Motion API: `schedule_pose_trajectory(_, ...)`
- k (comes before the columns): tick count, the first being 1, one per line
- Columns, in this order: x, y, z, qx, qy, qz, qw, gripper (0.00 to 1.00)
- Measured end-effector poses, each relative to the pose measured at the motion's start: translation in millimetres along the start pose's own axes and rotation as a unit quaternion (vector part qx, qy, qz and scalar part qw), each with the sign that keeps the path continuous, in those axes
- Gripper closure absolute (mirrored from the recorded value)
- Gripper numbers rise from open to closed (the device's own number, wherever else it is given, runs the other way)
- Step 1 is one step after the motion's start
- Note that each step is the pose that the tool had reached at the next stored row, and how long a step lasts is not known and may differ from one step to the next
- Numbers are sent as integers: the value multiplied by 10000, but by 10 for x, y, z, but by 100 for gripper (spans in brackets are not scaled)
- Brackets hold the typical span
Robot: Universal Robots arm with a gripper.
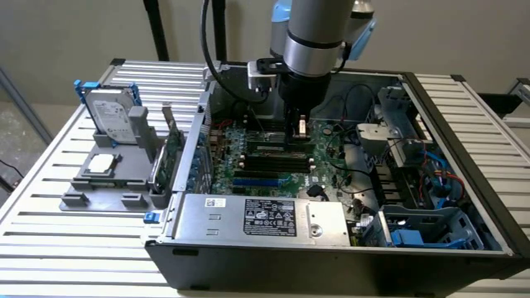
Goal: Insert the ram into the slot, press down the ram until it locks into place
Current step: 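Insert the ram into the slot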
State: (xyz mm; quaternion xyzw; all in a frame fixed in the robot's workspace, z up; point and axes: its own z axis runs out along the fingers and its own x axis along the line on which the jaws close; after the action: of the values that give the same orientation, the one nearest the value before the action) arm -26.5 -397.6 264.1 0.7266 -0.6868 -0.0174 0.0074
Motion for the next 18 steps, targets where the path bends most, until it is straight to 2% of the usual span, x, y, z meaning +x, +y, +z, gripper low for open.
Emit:
schedule_pose_trajectory(8, 2, -12, 131, 0, 18, 68, 10000, 87)
schedule_pose_trajectory(15, 3, -12, 170, 6, 34, 70, 10000, 87)
schedule_pose_trajectory(18, 3, -9, 179, 44, 52, 70, 10000, 87)
